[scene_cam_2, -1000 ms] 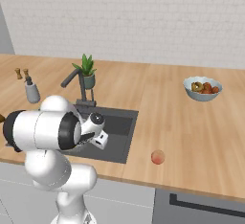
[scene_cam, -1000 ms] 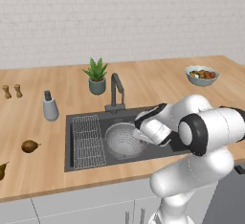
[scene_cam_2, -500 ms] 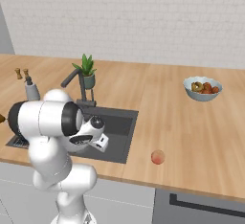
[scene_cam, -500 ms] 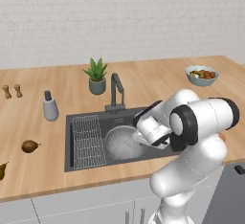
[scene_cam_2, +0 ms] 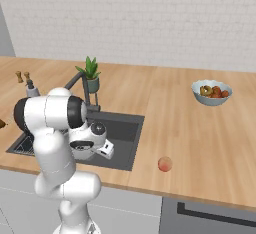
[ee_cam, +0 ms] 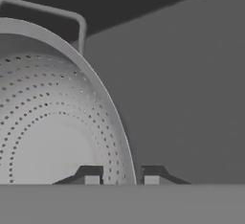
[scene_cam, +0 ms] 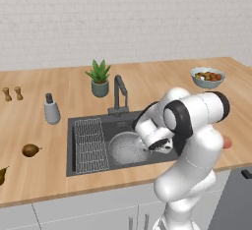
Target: Put the colander in the sink, put the pear, peach, pear in the colander, and turn on the sink faucet and pour water over the colander.
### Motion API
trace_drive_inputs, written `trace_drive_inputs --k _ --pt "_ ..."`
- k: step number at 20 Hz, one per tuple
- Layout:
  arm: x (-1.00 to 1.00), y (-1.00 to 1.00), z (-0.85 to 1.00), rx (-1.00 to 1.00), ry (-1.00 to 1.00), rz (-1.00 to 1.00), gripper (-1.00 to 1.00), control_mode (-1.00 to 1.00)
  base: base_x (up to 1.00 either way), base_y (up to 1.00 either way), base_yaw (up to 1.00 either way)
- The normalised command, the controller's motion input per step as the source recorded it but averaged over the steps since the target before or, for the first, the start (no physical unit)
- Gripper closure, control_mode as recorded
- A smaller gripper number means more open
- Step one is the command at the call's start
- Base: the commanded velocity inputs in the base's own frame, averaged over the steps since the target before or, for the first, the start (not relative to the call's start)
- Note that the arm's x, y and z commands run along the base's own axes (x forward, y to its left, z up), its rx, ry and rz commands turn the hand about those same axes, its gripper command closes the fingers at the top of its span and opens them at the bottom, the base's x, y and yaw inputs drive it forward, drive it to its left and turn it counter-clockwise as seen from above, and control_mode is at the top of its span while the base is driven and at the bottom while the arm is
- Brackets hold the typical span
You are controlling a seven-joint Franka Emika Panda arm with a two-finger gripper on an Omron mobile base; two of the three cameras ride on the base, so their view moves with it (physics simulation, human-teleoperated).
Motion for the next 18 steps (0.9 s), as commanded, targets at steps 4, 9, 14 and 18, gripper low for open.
trace_drive_inputs --k 4,9,14,18 --pt "0.05 0.00 -0.23 -0.01 0.04 -0.01 1.00 -1.00 0.00 0.00 0.00" --pt "0.00 0.01 -0.16 0.00 0.04 -0.01 -1.00 -1.00 0.00 0.00 0.00" --pt "-0.04 0.01 0.57 0.01 -0.01 -0.02 -1.00 -1.00 0.00 0.00 0.00" --pt "-0.04 -0.05 1.00 0.05 -0.04 -0.04 -1.00 -1.00 0.00 0.00 0.00"
